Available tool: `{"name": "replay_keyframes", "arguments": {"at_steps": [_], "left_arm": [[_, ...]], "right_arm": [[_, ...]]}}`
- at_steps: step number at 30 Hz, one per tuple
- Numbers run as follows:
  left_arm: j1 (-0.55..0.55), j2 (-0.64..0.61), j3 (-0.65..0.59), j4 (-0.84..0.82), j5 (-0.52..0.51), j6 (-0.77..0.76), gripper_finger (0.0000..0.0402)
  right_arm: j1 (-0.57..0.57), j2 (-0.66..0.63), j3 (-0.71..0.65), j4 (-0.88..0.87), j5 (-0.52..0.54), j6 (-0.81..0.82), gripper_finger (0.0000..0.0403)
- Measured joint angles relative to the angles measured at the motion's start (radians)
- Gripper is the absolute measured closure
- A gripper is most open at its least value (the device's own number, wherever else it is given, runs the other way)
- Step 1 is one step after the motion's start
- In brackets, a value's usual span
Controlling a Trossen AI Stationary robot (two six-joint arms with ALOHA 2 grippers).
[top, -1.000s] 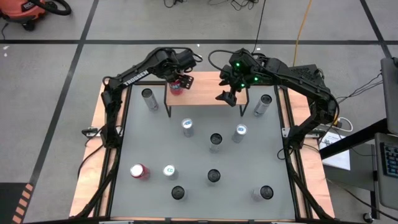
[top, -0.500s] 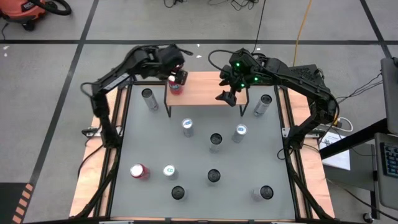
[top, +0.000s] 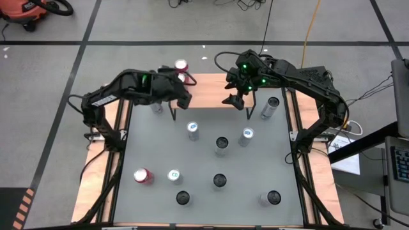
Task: Place canned beverage on shelf
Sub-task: Put the top red soda can on the shelf aligned with the other red soda can
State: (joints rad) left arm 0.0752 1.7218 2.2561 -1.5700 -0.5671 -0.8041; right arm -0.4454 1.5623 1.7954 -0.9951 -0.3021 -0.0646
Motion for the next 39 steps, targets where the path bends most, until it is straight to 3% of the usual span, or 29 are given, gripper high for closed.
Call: {"name": "replay_keyframes", "arguments": {"at_steps": [8, 13, 26, 39], "left_arm": [[-0.044, 0.005, -0.005, -0.001, 0.069, 0.075, 0.0037], [-0.063, 0.004, -0.025, -0.001, 0.079, -0.003, 0.0038], [-0.129, 0.001, -0.323, 0.063, 0.069, -0.153, 0.0083], [-0.141, 0.000, -0.345, 0.098, 0.096, -0.212, 0.0105]], "right_arm": [[0.003, -0.006, 0.000, 0.014, -0.096, -0.005, 0.0060], [0.004, -0.017, -0.001, 0.069, -0.096, -0.021, 0.0060], [0.012, -0.070, -0.001, 0.120, -0.099, -0.075, 0.0060], [-0.009, -0.077, 0.000, 0.004, -0.188, -0.213, 0.0060]]}}
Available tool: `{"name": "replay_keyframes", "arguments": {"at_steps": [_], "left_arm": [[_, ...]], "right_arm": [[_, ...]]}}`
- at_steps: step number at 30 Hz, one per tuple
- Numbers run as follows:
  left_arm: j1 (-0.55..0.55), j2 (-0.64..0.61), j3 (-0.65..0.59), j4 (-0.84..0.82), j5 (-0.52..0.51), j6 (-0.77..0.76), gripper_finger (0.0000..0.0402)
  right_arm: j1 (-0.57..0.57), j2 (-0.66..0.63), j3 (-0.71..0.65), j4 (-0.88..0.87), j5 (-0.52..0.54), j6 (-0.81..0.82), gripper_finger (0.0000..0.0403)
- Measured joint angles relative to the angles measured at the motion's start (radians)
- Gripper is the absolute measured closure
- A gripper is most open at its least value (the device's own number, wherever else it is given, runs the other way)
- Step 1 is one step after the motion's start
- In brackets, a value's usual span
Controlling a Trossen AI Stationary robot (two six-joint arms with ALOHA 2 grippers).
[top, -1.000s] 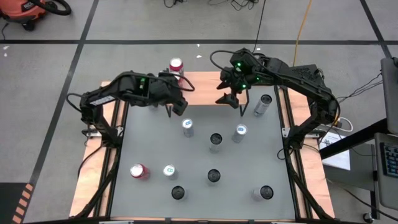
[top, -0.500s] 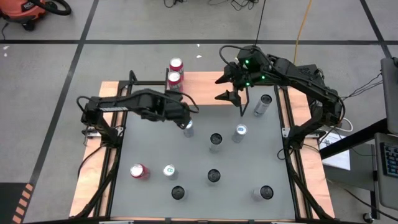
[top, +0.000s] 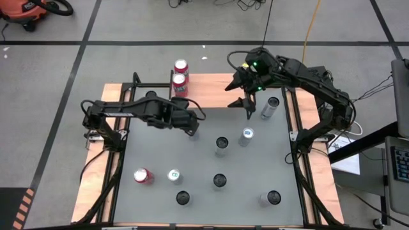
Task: Place canned beverage on shelf
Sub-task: Put the top red soda can on the shelf aligned with the other red soda can
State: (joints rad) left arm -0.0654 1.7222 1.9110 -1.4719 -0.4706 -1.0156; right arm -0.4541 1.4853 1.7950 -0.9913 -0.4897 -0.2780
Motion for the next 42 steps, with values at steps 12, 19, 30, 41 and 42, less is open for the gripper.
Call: {"name": "replay_keyframes", "arguments": {"at_steps": [12, 19, 30, 41, 42], "left_arm": [[0.043, -0.051, -0.110, 0.035, -0.081, 0.009, 0.0105], [0.030, -0.221, -0.288, 0.118, -0.135, 0.009, 0.0115], [0.094, -0.566, -0.798, 0.849, -0.219, 0.310, 0.0174], [0.176, -0.439, -0.907, 1.028, -0.318, 0.474, 0.0230], [0.182, -0.425, -0.907, 1.027, -0.317, 0.472, 0.0235]], "right_arm": [[-0.033, -0.018, 0.000, -0.007, -0.042, 0.015, 0.0060], [-0.036, -0.057, 0.000, -0.009, -0.039, 0.068, 0.0060], [-0.036, -0.081, 0.000, 0.005, -0.037, 0.142, 0.0060], [-0.036, -0.081, 0.000, 0.030, -0.032, 0.202, 0.0060], [-0.036, -0.081, 0.000, 0.036, -0.032, 0.207, 0.0060]]}}
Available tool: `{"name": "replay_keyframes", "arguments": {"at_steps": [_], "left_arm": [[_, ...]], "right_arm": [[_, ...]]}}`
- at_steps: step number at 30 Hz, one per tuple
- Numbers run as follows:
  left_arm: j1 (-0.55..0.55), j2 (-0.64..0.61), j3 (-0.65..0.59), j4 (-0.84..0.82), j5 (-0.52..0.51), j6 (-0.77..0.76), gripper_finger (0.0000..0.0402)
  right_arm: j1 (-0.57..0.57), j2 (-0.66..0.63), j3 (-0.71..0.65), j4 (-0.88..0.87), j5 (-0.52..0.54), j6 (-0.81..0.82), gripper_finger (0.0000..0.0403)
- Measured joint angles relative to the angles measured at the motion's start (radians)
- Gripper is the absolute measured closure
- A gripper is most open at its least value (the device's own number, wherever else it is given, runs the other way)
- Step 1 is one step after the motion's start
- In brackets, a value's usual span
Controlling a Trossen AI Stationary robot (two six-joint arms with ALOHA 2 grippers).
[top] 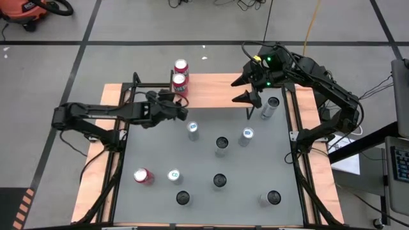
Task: Place canned beverage on shelf
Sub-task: Put the top red soda can on the shelf aligned with the other red soda can
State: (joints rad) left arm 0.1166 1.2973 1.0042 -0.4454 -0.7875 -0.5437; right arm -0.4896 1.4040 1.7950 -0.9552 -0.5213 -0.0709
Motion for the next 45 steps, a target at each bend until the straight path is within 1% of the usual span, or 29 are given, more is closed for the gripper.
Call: {"name": "replay_keyframes", "arguments": {"at_steps": [6, 11, 17, 26, 31, 38, 42, 45], "left_arm": [[0.044, 0.042, 0.000, 0.024, 0.040, -0.102, 0.0270], [0.069, 0.043, 0.001, 0.028, 0.050, -0.099, 0.0296], [0.102, 0.043, 0.001, 0.028, 0.055, -0.053, 0.0316], [0.138, 0.061, 0.002, 0.082, 0.059, -0.042, 0.0318], [0.149, 0.072, 0.002, 0.080, 0.095, -0.049, 0.0318], [0.113, 0.074, 0.002, 0.080, 0.138, -0.054, 0.0318], [0.093, 0.080, 0.002, 0.096, 0.136, -0.052, 0.0318], [0.099, 0.090, 0.002, 0.104, 0.128, -0.052, 0.0318]], "right_arm": [[0.000, 0.000, 0.000, 0.004, 0.005, 0.007, 0.0060], [0.000, 0.000, 0.000, 0.004, 0.052, 0.001, 0.0060], [-0.001, 0.000, 0.000, 0.009, 0.053, -0.007, 0.0060], [-0.002, 0.000, 0.000, 0.038, 0.053, -0.019, 0.0060], [-0.002, 0.000, 0.000, 0.042, 0.053, -0.012, 0.0060], [-0.002, 0.000, 0.000, 0.038, 0.053, 0.004, 0.0060], [-0.002, 0.000, 0.000, 0.038, 0.053, 0.005, 0.0060], [-0.002, 0.000, 0.000, 0.038, 0.053, 0.003, 0.0060]]}}
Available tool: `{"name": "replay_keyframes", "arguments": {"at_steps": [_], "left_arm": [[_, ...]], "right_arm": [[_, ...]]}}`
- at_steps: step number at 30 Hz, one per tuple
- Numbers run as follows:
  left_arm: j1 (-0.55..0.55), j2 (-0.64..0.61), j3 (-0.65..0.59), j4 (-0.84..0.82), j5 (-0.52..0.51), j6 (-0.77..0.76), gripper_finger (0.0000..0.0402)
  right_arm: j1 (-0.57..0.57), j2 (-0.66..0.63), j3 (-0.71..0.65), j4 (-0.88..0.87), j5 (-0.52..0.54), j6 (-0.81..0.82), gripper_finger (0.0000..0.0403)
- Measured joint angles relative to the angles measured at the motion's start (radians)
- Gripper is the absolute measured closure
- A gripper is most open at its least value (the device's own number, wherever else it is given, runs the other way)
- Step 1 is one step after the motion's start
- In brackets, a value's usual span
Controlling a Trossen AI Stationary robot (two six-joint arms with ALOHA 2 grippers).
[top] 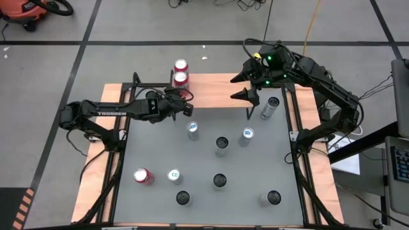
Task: Place canned beverage on shelf
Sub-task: Put the top red soda can on the shelf aligned with the other red soda can
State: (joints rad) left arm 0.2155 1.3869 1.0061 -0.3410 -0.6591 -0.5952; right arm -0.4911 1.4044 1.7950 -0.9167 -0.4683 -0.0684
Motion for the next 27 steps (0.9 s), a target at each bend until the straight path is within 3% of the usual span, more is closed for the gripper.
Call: {"name": "replay_keyframes", "arguments": {"at_steps": [27], "left_arm": [[0.040, 0.044, 0.000, 0.064, -0.034, 0.034, 0.0318]], "right_arm": [[0.000, 0.000, 0.000, 0.014, -0.003, 0.028, 0.0060]]}}
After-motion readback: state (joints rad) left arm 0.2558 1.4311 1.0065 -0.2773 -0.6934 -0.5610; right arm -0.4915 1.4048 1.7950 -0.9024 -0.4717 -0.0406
